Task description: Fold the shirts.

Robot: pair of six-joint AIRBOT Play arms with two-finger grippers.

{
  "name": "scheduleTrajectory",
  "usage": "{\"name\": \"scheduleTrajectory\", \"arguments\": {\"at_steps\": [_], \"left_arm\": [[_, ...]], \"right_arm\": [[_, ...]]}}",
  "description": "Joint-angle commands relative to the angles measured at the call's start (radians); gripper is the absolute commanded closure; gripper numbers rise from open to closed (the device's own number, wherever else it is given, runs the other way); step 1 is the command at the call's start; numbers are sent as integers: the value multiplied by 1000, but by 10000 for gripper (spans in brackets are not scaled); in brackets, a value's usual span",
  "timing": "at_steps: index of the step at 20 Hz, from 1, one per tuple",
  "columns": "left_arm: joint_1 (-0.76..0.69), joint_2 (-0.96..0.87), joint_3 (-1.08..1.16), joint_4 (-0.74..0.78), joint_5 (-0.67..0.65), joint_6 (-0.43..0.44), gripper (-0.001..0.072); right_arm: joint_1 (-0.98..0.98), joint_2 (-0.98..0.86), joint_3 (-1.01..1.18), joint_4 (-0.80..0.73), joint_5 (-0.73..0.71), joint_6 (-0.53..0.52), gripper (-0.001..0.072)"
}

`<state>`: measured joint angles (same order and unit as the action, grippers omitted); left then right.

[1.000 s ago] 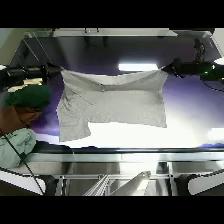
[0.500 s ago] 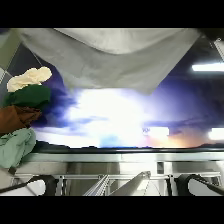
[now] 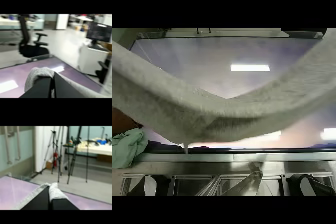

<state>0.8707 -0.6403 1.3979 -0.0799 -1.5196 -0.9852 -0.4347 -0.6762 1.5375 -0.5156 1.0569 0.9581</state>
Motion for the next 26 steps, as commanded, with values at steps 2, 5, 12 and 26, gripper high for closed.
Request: {"name": "scheduleTrajectory", "arguments": {"at_steps": [2,5,12,26], "left_arm": [[-40,-71,-18,160,1,-73,689],[-236,-227,-18,380,-36,-126,690],[-612,-640,-18,763,87,-254,690],[-706,-1408,472,762,497,-179,694]], "right_arm": [[-5,-90,-6,-180,113,206,701],[-4,-242,-82,-177,171,240,704],[67,-519,-417,-151,21,158,704],[105,-1197,-181,434,-212,-322,704]]}}
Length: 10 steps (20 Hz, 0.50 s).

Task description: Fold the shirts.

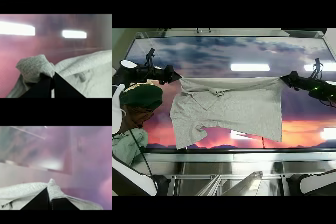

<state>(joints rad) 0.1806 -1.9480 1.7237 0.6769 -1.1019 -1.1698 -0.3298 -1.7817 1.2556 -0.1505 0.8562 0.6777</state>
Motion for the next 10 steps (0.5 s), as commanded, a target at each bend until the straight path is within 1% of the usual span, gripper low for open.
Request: {"name": "scheduleTrajectory", "arguments": {"at_steps": [1,2,5,6,8,10], "left_arm": [[-23,-120,187,5,127,6,694],[-29,-140,229,6,164,10,694],[-37,-196,337,13,178,21,694],[-43,-206,345,13,186,24,694],[-43,-207,312,12,213,61,694],[-43,-207,277,13,230,90,694]], "right_arm": [[-1,-116,146,69,-11,-41,704],[-1,-139,179,69,-11,-35,704],[2,-180,211,68,11,-35,703],[4,-190,211,64,42,-35,703],[8,-201,211,41,89,-35,703],[10,-201,211,-23,124,-35,702]]}}
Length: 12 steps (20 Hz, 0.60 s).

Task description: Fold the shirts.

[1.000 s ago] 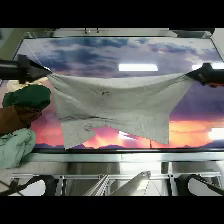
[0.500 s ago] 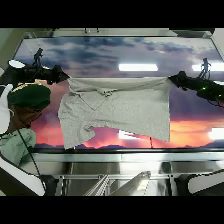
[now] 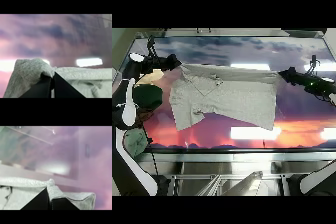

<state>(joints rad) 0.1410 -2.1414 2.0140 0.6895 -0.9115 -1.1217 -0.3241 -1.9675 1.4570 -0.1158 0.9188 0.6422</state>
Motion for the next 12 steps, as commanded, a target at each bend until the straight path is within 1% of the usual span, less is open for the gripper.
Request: {"name": "scheduleTrajectory", "arguments": {"at_steps": [1,3,6,9,10,11,12], "left_arm": [[-3,-14,-20,1,47,56,694],[-4,-15,-23,0,79,75,693],[-13,-15,-23,0,150,74,693],[-14,-15,-23,0,163,75,693],[-14,-15,-23,0,162,74,693],[-14,-15,-22,0,160,74,691],[-14,-15,-22,-1,147,74,624]], "right_arm": [[3,-15,9,-85,76,0,703],[4,-15,7,-116,78,1,702],[23,-15,7,-117,77,0,701],[48,-16,7,-150,73,0,700],[53,-16,7,-161,71,0,635],[58,-16,7,-161,71,2,469],[58,-14,8,-161,79,2,430]]}}
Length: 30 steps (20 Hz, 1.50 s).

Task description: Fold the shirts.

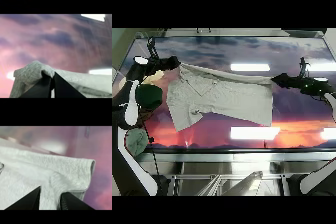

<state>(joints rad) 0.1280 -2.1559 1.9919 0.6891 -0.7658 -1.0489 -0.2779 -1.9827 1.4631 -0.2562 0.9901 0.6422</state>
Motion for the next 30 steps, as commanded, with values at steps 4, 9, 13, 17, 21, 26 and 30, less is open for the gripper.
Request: {"name": "scheduleTrajectory", "arguments": {"at_steps": [4,9,13,17,21,26,30], "left_arm": [[3,5,3,-2,-47,1,334],[70,34,83,0,-161,-19,334],[185,177,-43,0,-425,-113,711],[209,352,-269,94,-748,-114,715],[156,563,-666,320,-663,-262,552],[179,645,-938,392,-498,-376,-13],[231,631,-1020,372,-334,-433,-8]], "right_arm": [[-20,20,2,-21,42,60,431],[-119,95,2,-64,140,105,476],[-191,173,-31,-278,357,250,495],[-184,322,-338,-283,447,277,700],[-188,465,-590,-328,365,333,700],[-167,474,-618,-324,399,353,531],[-155,474,-618,-323,381,350,531]]}}
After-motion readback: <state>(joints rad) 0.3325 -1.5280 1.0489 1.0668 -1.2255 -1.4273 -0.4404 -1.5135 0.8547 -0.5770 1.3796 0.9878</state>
